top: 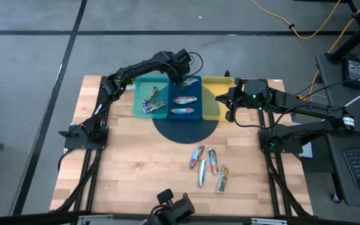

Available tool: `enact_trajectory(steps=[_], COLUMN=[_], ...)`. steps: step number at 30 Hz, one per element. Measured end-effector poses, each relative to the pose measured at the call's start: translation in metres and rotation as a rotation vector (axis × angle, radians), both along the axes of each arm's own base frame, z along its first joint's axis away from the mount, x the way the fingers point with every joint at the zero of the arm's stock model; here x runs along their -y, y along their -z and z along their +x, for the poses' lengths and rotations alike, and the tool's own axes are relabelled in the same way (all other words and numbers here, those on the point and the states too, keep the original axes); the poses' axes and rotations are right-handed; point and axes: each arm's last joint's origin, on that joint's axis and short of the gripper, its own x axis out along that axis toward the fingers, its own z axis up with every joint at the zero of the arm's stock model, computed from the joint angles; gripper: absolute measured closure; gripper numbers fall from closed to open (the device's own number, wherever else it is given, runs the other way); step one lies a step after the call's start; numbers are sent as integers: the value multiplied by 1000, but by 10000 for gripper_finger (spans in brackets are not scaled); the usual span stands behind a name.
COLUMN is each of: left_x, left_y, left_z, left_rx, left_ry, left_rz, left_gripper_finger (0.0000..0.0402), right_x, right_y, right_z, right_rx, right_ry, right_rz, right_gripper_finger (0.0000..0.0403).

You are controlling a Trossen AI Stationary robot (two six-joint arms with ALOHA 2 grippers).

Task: Pick and place Granola Bars by type
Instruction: Put the bottom red granola bar into the blue bin

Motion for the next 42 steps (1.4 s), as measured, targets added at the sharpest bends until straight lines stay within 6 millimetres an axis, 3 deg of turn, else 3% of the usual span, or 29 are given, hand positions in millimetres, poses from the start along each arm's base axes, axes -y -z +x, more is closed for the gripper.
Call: enact_trajectory(steps=[6,16,36,42], left_x=[0,-1,-1,-1], left_y=[5,33,32,26], left_z=[3,8,8,6], left_rx=[-4,-68,-64,-73], left_ry=[-9,-6,12,9], left_rz=[-9,-60,-63,-51], left_gripper_finger=[382,382,381,338], right_x=[0,0,0,0], right_y=[1,1,1,1], right_z=[0,0,0,0], right_rx=[-6,-8,-7,-6], right_ry=[0,0,1,0], right_rz=[2,2,4,5], right_gripper_finger=[369,369,369,369])
